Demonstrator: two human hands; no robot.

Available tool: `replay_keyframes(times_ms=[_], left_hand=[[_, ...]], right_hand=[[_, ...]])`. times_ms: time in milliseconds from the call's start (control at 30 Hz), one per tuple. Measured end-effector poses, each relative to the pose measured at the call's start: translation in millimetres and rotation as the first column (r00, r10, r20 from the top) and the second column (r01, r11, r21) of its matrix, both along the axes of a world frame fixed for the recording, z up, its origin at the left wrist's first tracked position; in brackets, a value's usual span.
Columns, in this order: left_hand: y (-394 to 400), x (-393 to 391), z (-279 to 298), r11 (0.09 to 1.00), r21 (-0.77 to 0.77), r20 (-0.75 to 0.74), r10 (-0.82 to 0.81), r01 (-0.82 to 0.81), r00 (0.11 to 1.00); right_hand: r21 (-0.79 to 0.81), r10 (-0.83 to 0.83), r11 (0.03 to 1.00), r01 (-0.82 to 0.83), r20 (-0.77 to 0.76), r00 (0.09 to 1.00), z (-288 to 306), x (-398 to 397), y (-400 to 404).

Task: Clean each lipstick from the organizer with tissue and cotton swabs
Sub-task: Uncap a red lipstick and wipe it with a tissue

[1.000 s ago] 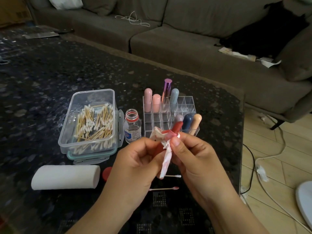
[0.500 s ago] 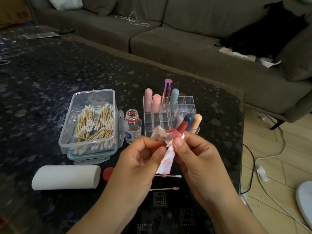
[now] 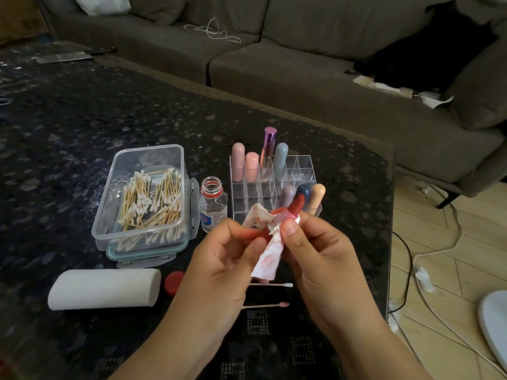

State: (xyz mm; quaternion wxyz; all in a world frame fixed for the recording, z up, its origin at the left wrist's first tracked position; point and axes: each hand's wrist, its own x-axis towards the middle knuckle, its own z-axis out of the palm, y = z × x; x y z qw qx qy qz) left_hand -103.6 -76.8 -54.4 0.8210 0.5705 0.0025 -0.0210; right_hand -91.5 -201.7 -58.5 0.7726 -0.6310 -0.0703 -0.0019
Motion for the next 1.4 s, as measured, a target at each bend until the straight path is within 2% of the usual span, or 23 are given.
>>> replay_keyframes(times_ms=[100,200,233,333,467,633,800,933,1133,1200,1400], left_hand=[[0.1,-1.7,1.2,0.998,0.042,0.073,0.049,-0.052,0.996],[-1.1,-5.8,-0.5,0.993,0.096,0.048,0.064,-0.068,0.997],[-1.1,-6.4,-0.7,0.994,0.089,0.011,0.058,-0.059,0.998],[-1.8,-4.6,-1.0,0.997,-0.065,-0.084,-0.034,0.029,0.996],[-2.1,-2.2,-0.2,1.000,-0.029,-0.056,-0.004,0.003,0.998],[-2.2,-1.5,0.5,0.994,-0.073,-0.046,0.081,-0.084,0.996],[0.1,-3.9,-1.2,0.991,-0.125,-0.125,-0.057,0.041,0.991],[2.3,-1.5,-2.1,0.995,-0.095,-0.048,-0.039,0.034,0.998],[-1.6,-3.3,2.3,0.993,-0.066,0.041,0.101,-0.099,0.994],[-1.5,-3.6,0.8,0.990,-0.074,0.027,0.123,-0.121,0.992],[3.0,-2.7,-4.7,0.999,-0.035,-0.052,-0.013,0.012,0.999]], right_hand=[[-0.038,-0.023,0.999,0.024,0.030,0.999,-2.9,-0.3,1.0],[-0.041,-0.025,0.999,0.026,0.026,0.999,-2.5,0.1,2.8],[-0.030,-0.020,0.999,0.021,0.016,1.000,-1.8,0.4,2.7],[-0.005,0.004,1.000,-0.004,-0.009,1.000,1.8,-0.8,2.8],[-0.011,0.008,1.000,-0.008,0.003,1.000,-1.0,-1.5,1.7],[-0.025,0.011,1.000,-0.011,0.025,1.000,-1.1,-1.1,1.2],[0.015,0.022,1.000,-0.022,-0.002,1.000,1.7,-2.0,1.7],[0.006,0.015,1.000,-0.016,0.016,1.000,1.2,-2.5,2.2],[0.029,0.021,0.999,-0.021,0.019,1.000,-2.3,-4.4,7.5],[0.044,0.019,0.999,-0.019,0.016,1.000,-0.6,-4.5,8.4],[-0.002,-0.031,1.000,0.031,-0.023,0.999,3.6,-7.2,5.8]])
